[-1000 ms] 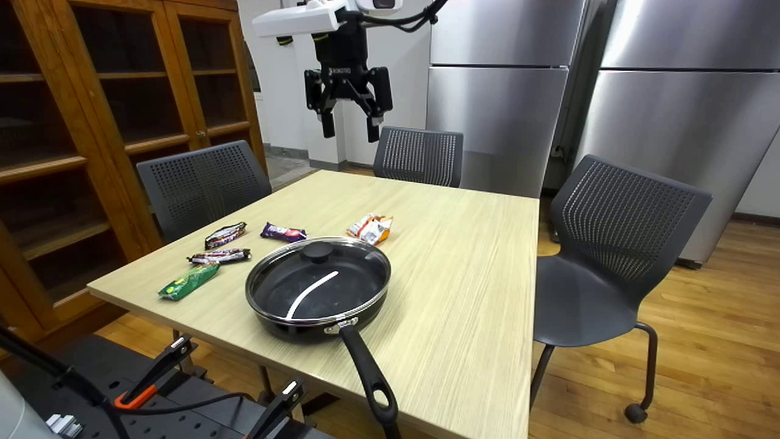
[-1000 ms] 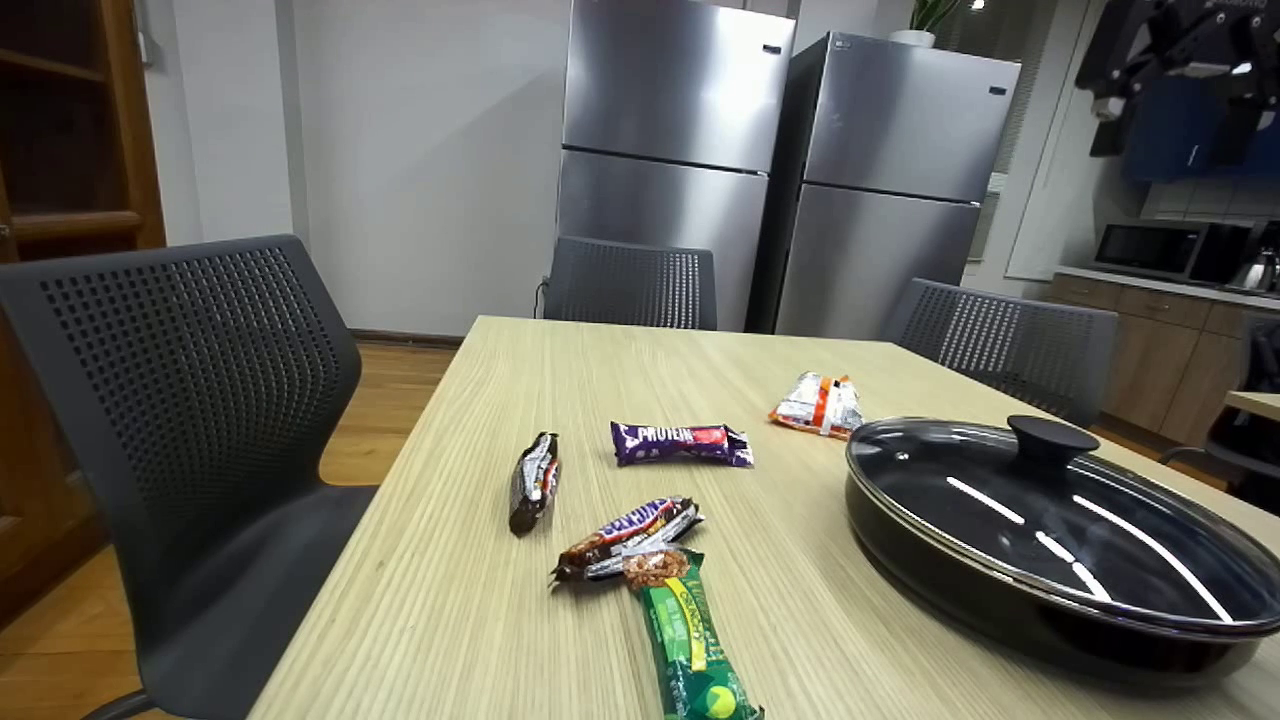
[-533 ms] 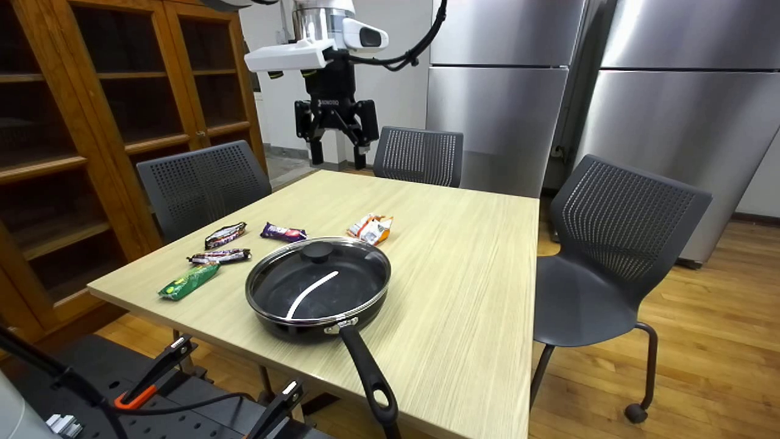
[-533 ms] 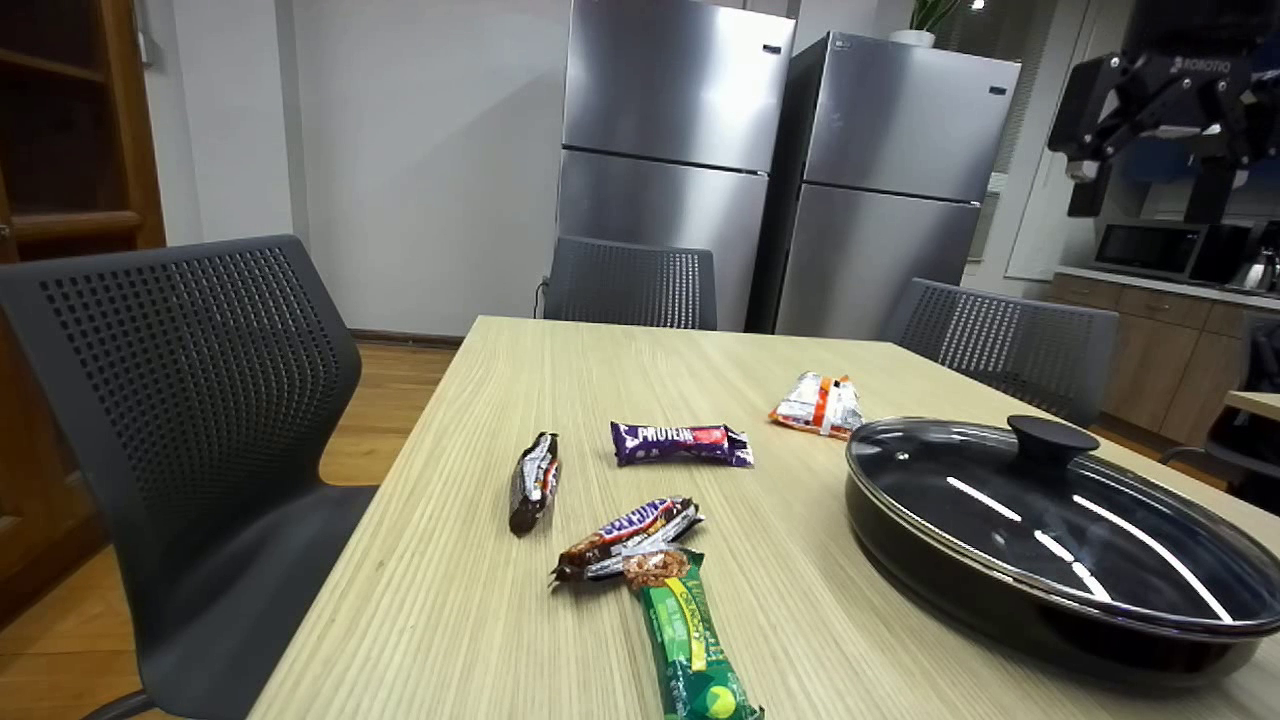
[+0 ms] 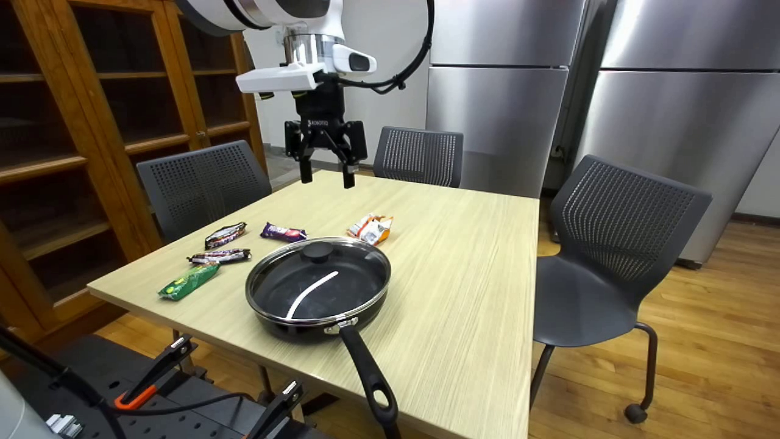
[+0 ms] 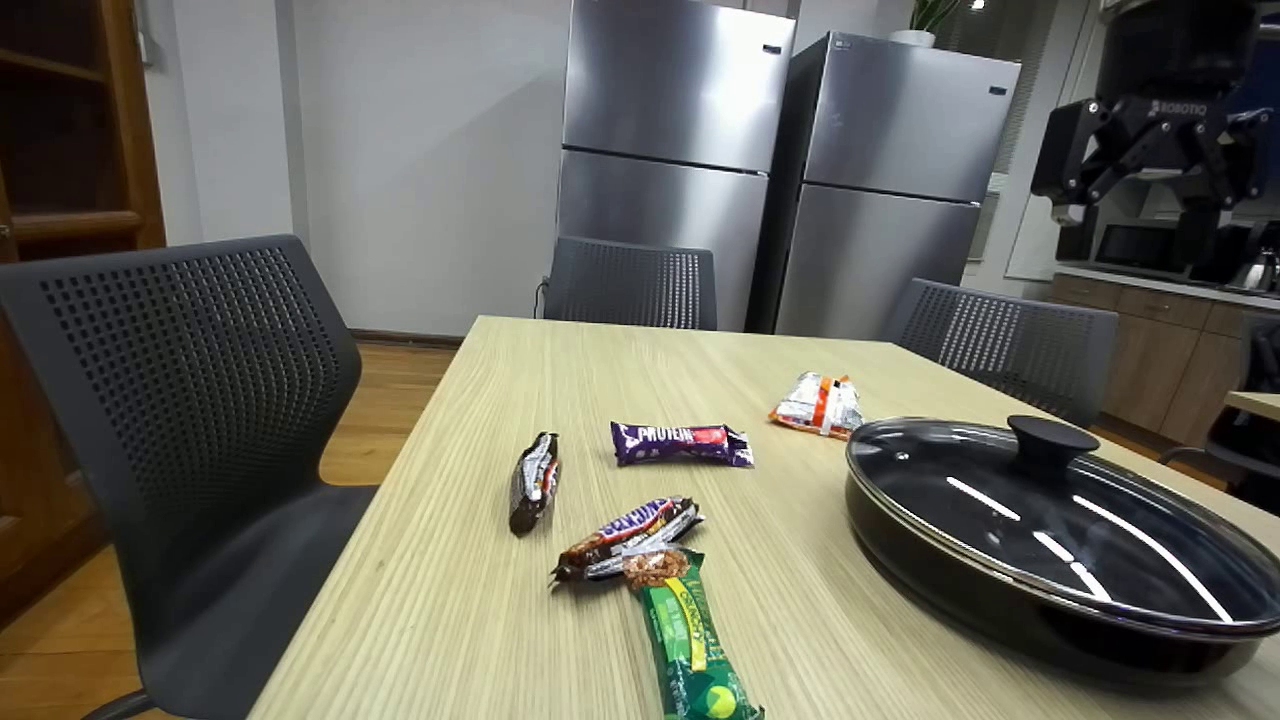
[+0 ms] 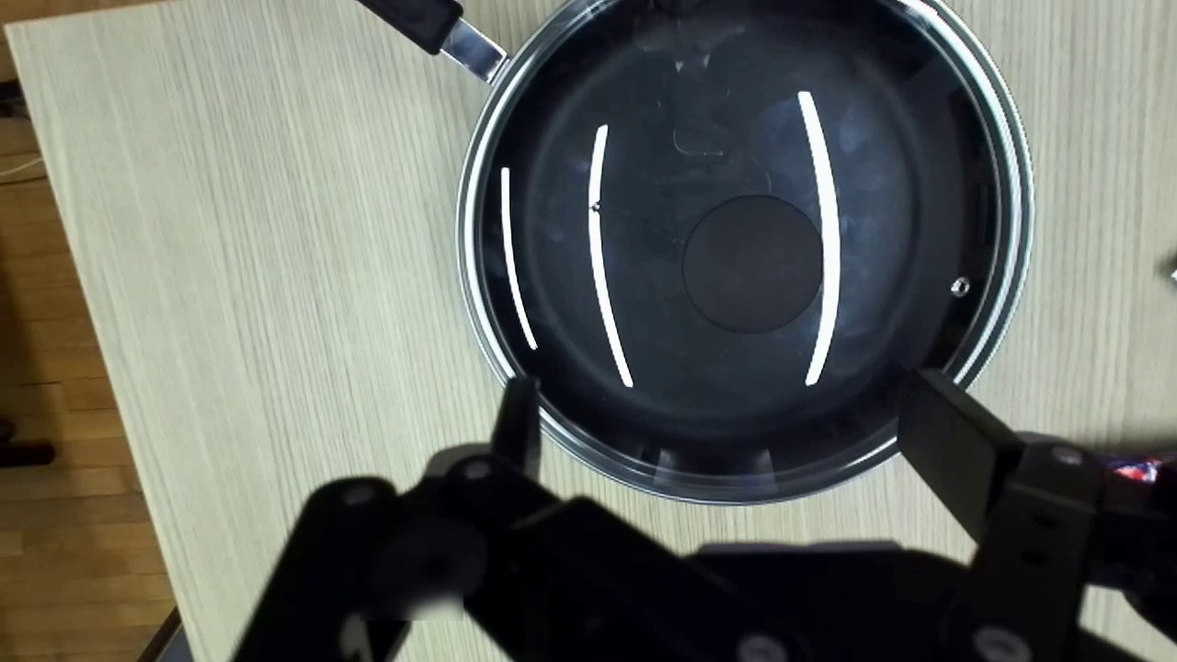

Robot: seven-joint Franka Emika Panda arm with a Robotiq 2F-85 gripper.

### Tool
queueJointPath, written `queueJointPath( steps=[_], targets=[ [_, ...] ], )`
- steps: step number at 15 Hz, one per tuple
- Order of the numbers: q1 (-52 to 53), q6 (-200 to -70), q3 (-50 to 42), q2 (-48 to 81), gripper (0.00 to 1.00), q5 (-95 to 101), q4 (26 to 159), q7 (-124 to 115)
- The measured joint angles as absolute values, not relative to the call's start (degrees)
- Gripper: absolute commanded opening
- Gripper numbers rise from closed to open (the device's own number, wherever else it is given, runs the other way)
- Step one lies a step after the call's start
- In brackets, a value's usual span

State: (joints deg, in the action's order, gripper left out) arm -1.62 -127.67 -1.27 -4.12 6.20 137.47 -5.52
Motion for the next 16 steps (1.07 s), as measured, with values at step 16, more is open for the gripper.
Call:
queueJointPath(
  steps=[16],
  targets=[
    [-1.6, -130.6, -1.3, -1.7, 1.00, 4.7, 137.5, -4.6]
  ],
)
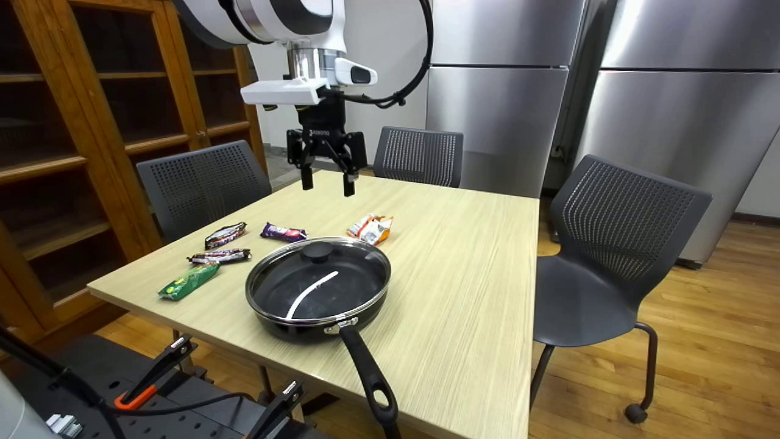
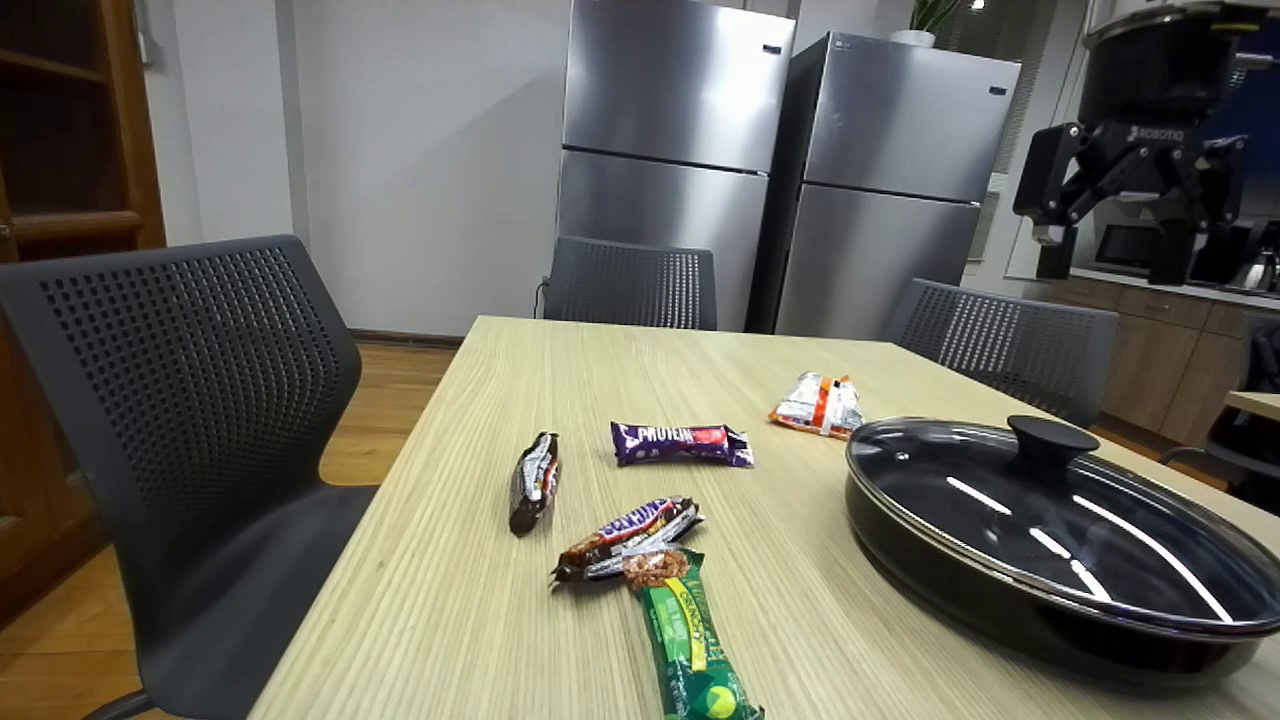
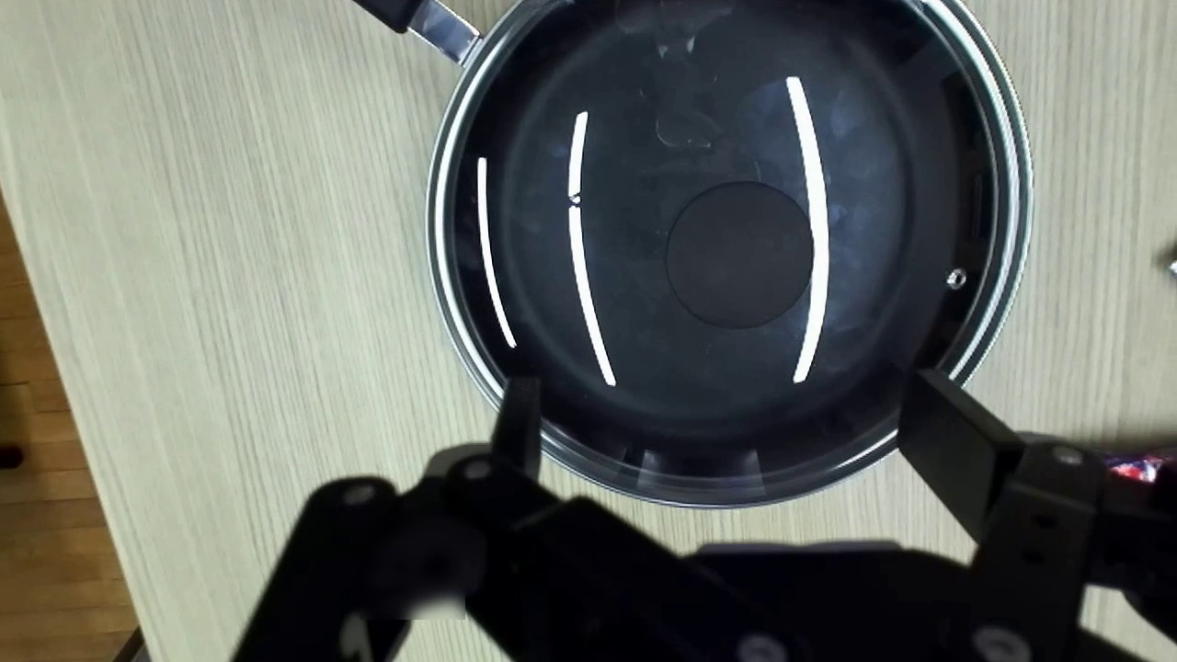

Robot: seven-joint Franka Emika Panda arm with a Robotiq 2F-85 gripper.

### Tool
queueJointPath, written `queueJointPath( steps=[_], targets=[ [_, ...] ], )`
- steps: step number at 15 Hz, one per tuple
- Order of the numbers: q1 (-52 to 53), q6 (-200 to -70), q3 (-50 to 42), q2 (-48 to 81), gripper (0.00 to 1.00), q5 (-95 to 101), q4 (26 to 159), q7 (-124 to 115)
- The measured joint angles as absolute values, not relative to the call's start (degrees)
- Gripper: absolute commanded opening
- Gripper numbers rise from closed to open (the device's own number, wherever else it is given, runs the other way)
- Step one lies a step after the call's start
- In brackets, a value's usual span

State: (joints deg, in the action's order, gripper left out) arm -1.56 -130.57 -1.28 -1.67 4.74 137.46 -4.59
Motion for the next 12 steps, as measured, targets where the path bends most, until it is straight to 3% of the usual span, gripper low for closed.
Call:
queueJointPath(
  steps=[12],
  targets=[
    [0.5, -135.3, -1.0, 7.1, 1.00, 3.9, 136.7, -2.6]
  ],
)
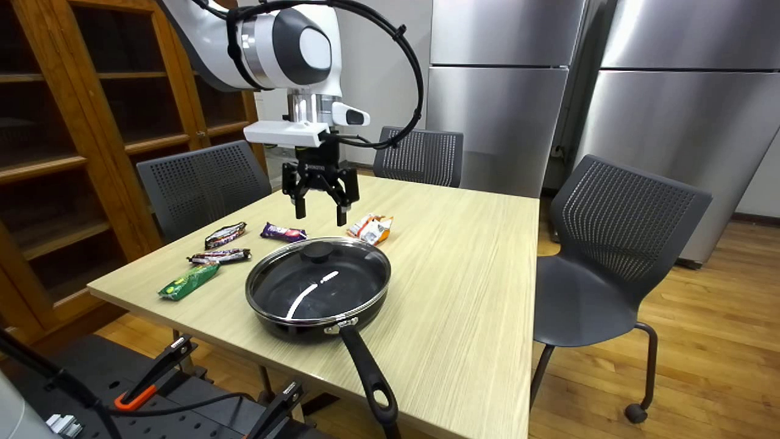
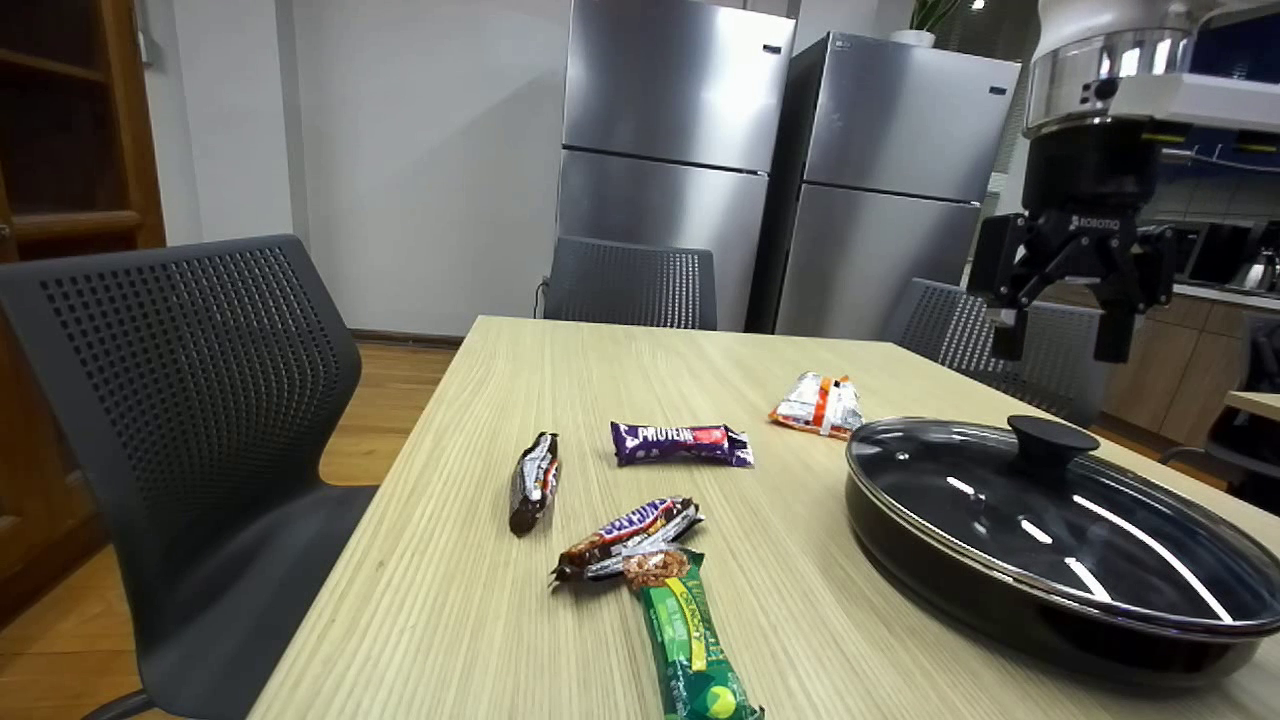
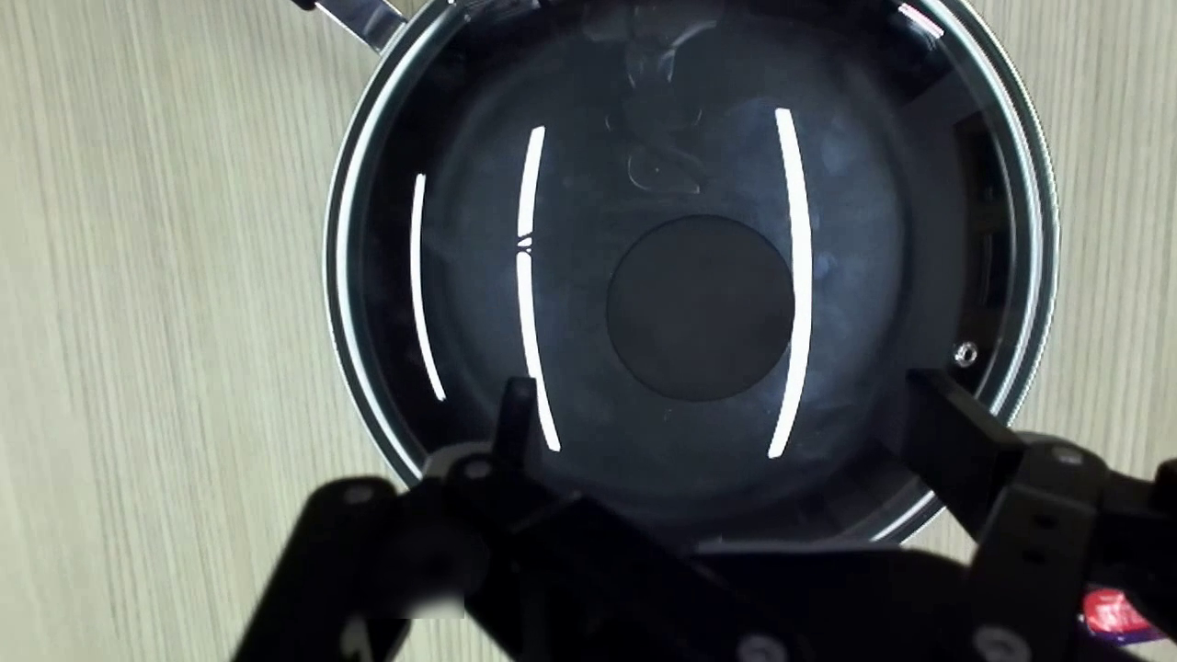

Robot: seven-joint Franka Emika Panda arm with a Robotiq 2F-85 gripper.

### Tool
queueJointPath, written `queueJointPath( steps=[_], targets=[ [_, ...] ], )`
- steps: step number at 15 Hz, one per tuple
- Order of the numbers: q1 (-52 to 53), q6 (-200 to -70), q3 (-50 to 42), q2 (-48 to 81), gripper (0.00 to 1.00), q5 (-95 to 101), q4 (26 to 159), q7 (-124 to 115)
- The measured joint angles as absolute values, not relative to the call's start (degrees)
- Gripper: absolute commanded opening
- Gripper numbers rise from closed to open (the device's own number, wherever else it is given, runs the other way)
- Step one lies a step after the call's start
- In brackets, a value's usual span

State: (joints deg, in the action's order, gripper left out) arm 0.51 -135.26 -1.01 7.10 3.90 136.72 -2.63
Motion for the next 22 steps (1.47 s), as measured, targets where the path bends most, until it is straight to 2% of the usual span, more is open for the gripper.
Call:
queueJointPath(
  steps=[19, 20, 22],
  targets=[
    [1.9, -137.5, -0.7, 16.9, 0.99, 4.9, 134.3, -3.0],
    [1.9, -137.5, -0.7, 16.9, 0.74, 4.9, 134.3, -3.0],
    [2.0, -137.5, -0.7, 16.9, 0.71, 4.9, 134.3, -3.0]
  ],
)
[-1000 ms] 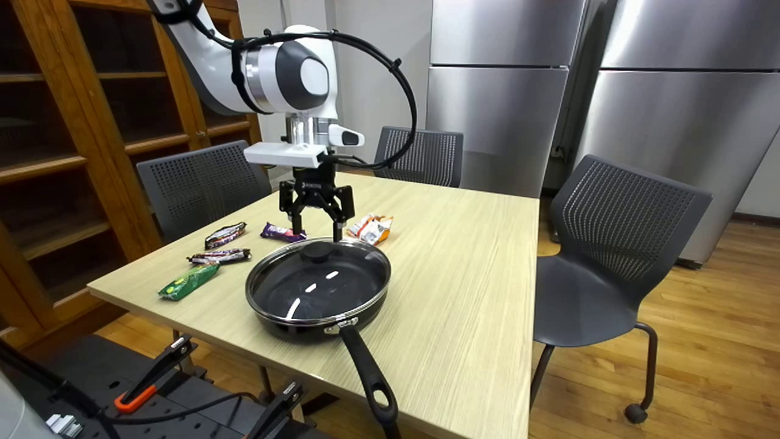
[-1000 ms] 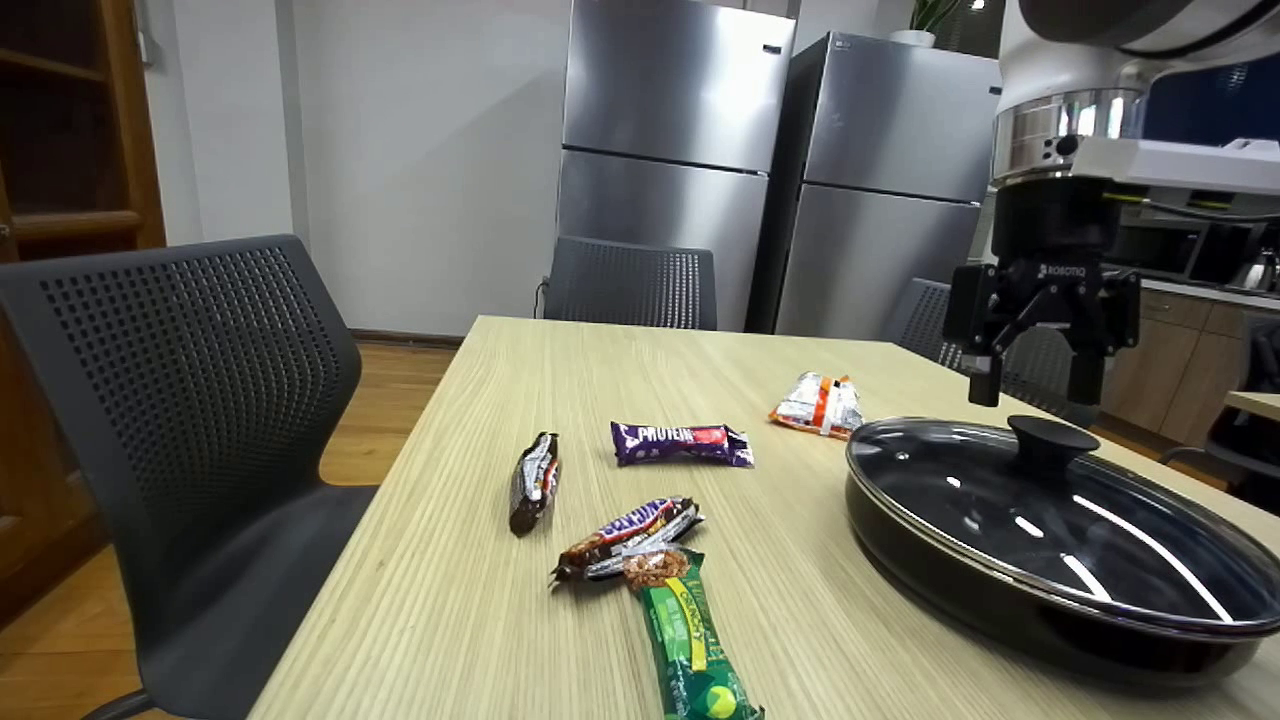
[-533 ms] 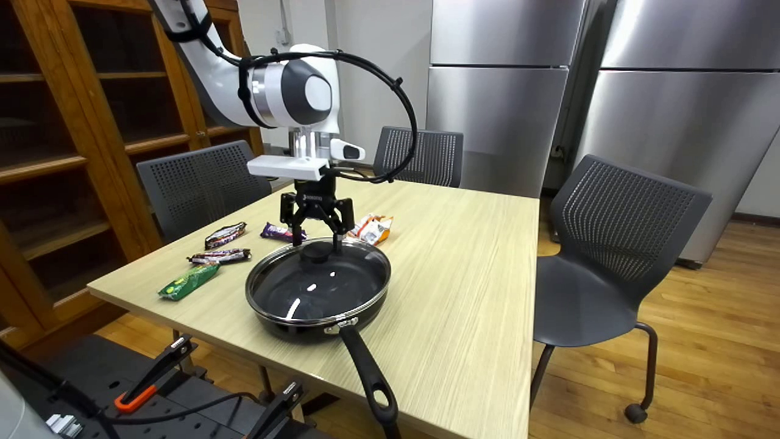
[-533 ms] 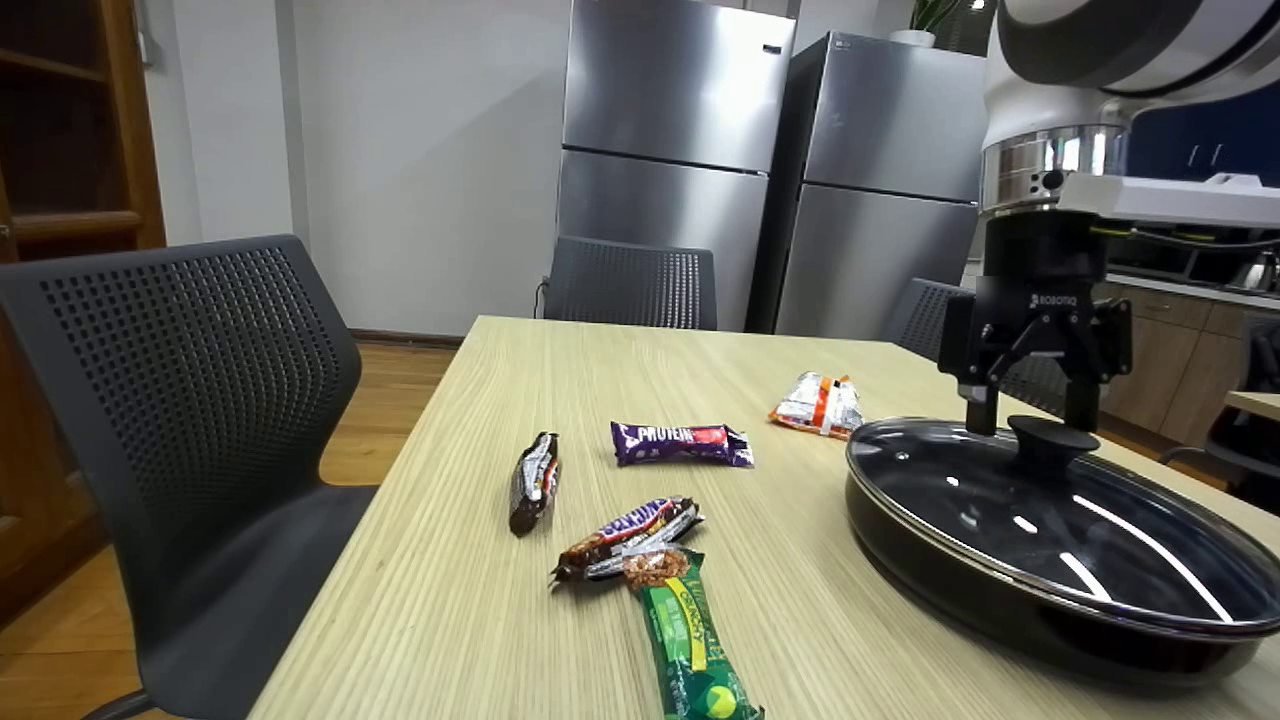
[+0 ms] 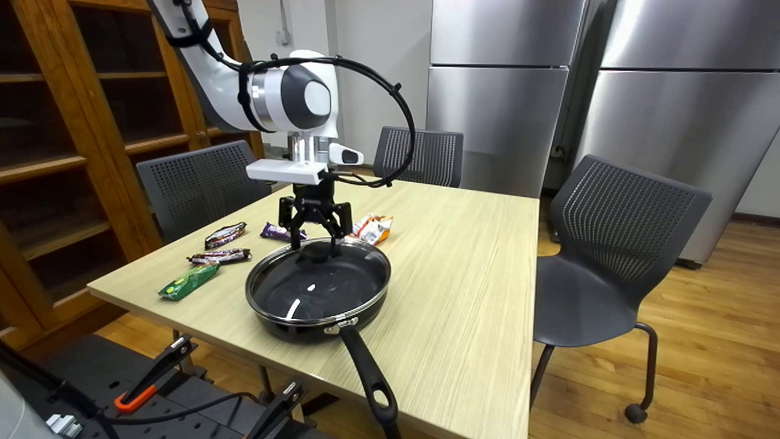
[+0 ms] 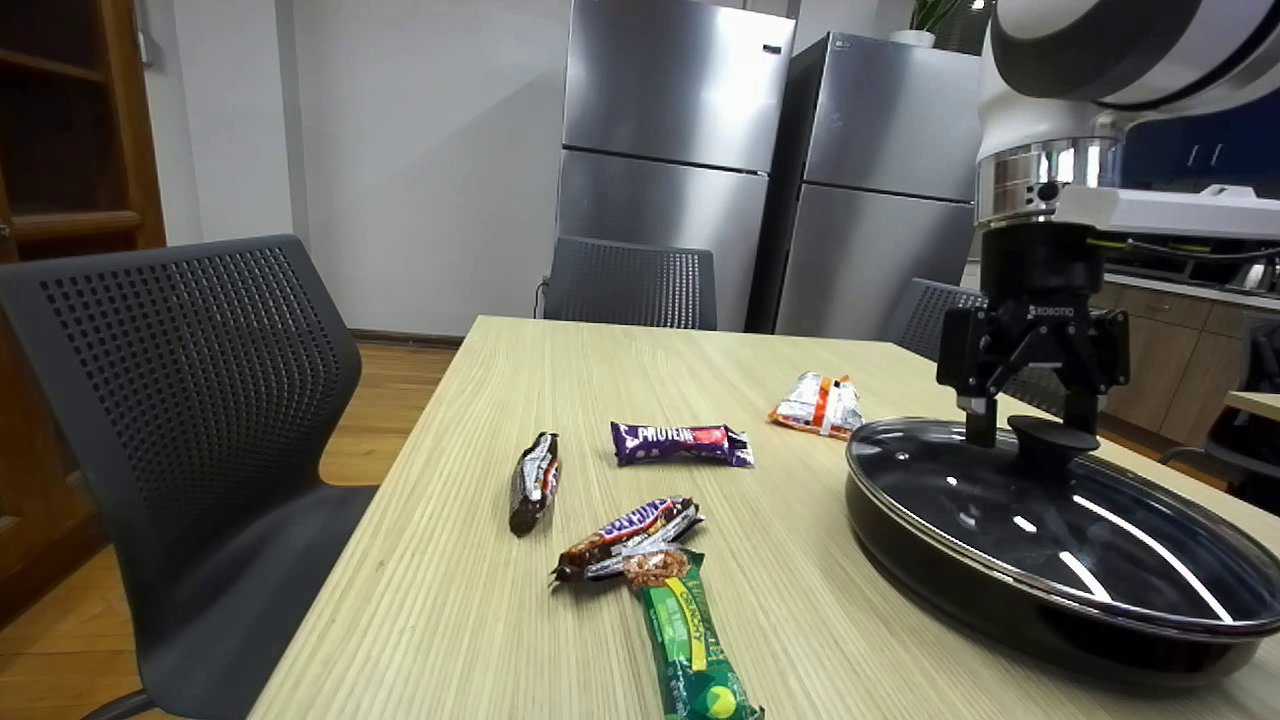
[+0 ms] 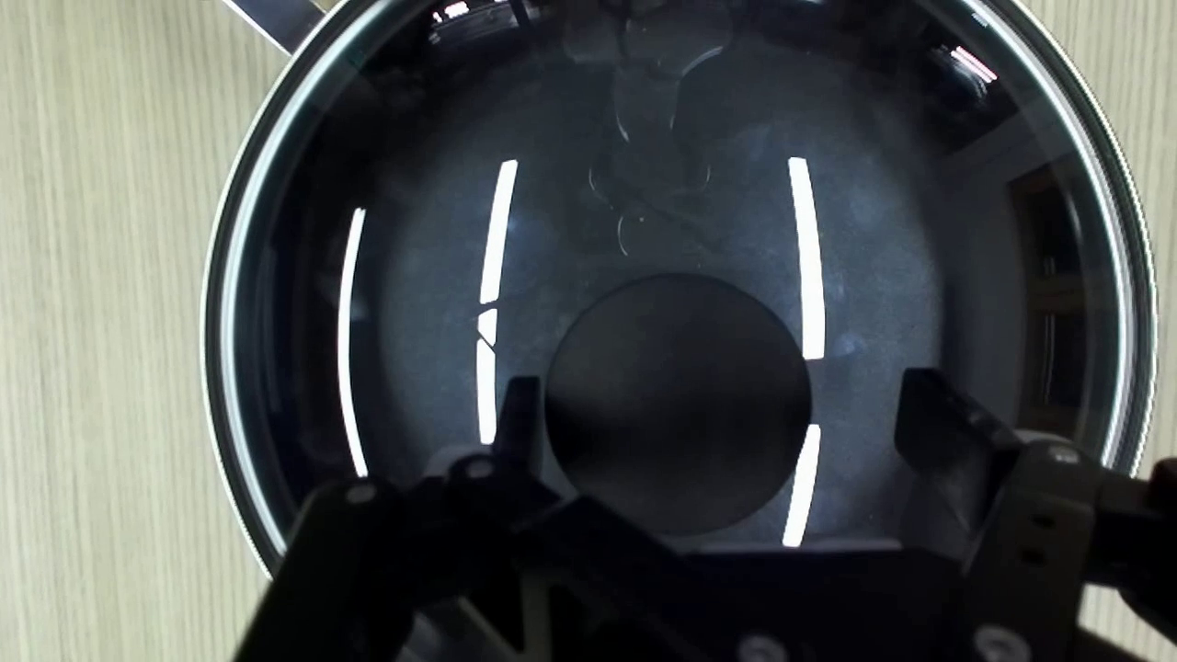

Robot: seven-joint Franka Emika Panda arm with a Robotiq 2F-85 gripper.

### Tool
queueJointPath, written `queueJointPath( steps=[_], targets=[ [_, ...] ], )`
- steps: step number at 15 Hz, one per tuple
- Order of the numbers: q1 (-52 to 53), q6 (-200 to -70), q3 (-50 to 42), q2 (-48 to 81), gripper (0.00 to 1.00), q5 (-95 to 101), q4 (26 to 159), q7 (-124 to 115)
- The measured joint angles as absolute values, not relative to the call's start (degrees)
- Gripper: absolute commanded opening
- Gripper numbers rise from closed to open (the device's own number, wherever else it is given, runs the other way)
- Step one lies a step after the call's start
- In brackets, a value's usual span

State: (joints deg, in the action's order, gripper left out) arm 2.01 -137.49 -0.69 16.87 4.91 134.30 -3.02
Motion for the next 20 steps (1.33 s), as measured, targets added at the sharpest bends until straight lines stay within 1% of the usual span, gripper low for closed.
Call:
queueJointPath(
  steps=[1, 2, 4, 20],
  targets=[
    [2.0, -137.5, -0.7, 16.9, 0.65, 4.9, 134.3, -3.0],
    [2.0, -137.5, -0.8, 16.9, 0.56, 4.9, 134.3, -3.0],
    [2.0, -137.5, -1.1, 16.9, 0.40, 5.0, 134.3, -3.0],
    [2.0, -137.4, -1.4, 15.3, 0.39, 5.0, 134.3, -3.4]
  ],
)
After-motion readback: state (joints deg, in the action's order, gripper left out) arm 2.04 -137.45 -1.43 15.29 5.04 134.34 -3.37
